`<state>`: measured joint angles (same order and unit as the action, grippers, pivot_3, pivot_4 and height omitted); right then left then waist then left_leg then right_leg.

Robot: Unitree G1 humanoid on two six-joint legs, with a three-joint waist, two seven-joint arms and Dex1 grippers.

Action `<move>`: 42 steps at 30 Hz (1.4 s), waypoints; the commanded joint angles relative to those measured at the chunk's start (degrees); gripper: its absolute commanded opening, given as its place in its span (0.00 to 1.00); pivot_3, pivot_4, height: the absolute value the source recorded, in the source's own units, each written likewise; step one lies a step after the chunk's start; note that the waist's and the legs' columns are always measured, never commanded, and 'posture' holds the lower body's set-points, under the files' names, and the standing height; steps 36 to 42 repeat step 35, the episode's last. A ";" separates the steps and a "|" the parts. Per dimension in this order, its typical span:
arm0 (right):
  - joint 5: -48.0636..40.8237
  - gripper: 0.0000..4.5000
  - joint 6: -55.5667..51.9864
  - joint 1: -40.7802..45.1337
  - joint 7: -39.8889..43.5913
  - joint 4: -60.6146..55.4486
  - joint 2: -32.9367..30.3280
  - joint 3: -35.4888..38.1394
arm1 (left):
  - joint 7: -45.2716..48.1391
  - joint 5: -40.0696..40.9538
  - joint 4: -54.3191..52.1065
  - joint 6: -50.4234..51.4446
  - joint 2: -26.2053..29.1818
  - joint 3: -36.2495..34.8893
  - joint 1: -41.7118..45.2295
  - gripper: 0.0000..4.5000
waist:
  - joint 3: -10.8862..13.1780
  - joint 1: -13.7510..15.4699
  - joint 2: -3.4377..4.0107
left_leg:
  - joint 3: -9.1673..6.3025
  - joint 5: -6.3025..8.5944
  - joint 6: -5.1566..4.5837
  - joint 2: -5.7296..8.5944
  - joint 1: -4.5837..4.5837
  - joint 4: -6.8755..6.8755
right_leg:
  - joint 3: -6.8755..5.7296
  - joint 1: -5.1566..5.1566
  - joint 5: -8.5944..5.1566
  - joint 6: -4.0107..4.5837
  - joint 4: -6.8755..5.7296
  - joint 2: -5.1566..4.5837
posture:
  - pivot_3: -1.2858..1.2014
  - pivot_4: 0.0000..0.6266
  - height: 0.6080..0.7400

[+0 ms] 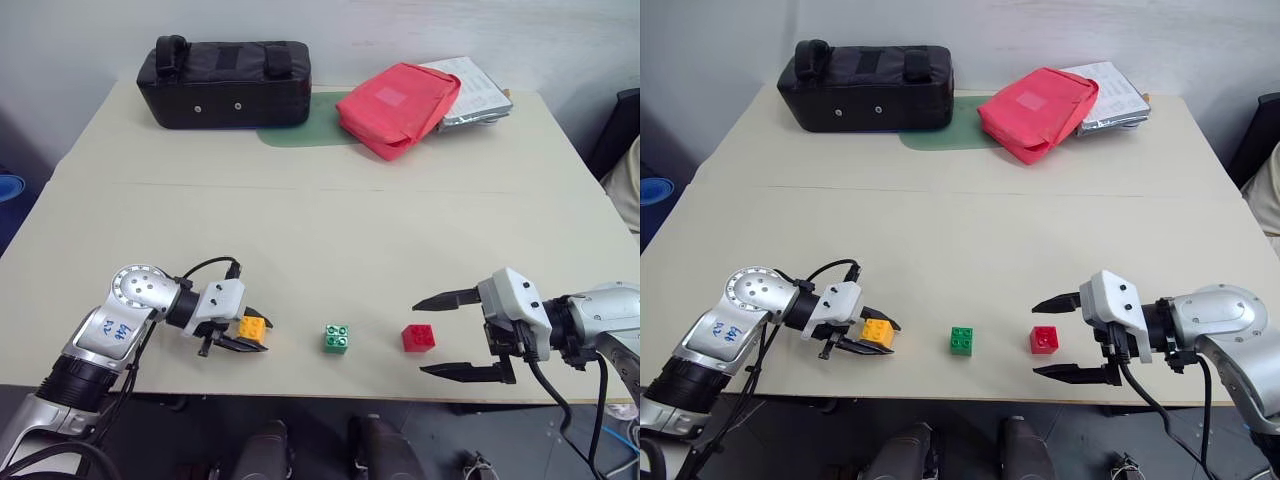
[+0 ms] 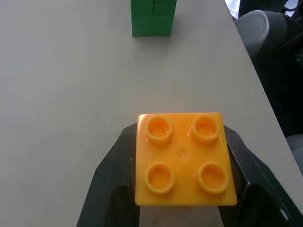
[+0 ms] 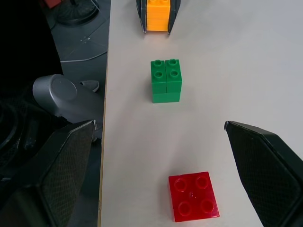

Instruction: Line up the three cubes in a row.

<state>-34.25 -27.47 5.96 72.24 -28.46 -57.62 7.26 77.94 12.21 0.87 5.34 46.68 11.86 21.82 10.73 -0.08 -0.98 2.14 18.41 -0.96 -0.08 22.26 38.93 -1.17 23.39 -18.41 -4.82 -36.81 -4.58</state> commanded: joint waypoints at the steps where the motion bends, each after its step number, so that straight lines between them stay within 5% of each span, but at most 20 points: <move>1: -0.29 1.00 0.69 0.59 -0.32 -1.50 -0.65 1.27 | -1.19 -1.08 0.49 -3.51 -1.01 -0.30 -0.84 0.34 | 0.00 0.01 0.00 | 0.00 0.00 0.00 0.00 0.00 0.00 | 0.00 0.00 0.00 0.00 0.00 0.00 | 0.52 0.24 1.00; 5: -0.24 1.00 0.71 0.46 -0.82 -1.78 -0.40 1.05 | -1.68 -1.60 1.56 -4.19 -1.67 -0.30 -1.61 0.34 | 0.00 0.01 0.00 | 0.01 -0.01 0.03 0.00 0.00 0.00 | 0.00 0.00 0.00 0.00 0.00 0.00 | 0.52 0.24 1.00; 15: -0.83 1.00 0.23 0.73 -1.01 -1.65 -0.47 1.24 | -2.18 -0.83 1.64 -3.67 -1.11 -1.93 -2.45 0.99 | 0.00 0.04 0.00 | 0.00 0.00 0.00 0.01 -0.03 0.02 | 0.00 -0.02 0.00 0.00 -0.03 -0.03 | 0.52 0.24 1.00; 30: -0.99 1.00 1.08 -17.08 9.38 11.45 -5.42 25.23 | 7.50 17.51 -4.58 13.55 19.63 -28.86 -12.54 0.99 | 0.00 -0.23 0.02 | -0.04 0.04 -0.08 -0.01 -0.19 -0.23 | -0.05 -0.23 -0.01 0.01 0.21 -0.09 | 0.52 0.24 1.00; 42: -2.02 1.00 0.66 -16.57 9.92 12.42 -4.98 25.82 | 7.47 17.75 -7.48 14.28 20.51 -32.18 -17.67 0.99 | 0.00 -0.56 0.02 | 0.02 -0.06 0.05 0.00 -0.59 -0.87 | -0.01 -0.36 -0.07 0.13 0.32 -0.08 | 0.52 0.24 1.00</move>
